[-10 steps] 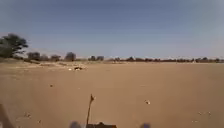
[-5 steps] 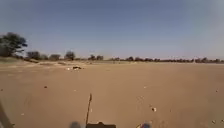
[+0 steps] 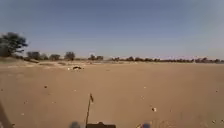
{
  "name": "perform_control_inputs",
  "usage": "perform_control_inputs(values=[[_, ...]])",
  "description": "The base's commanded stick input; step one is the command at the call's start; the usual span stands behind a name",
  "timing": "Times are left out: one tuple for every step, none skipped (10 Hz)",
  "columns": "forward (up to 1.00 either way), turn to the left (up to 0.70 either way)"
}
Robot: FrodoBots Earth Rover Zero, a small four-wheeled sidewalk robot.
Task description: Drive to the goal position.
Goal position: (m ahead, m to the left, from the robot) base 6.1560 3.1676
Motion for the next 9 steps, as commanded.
perform_control_inputs(values=[[0.5, 0.0], [0.5, 0.0], [0.5, 0.0], [0.5, 0.0], [0.5, 0.0], [0.5, 0.0], [0.5, 0.0], [0.5, 0.0], [0.5, 0.0]])
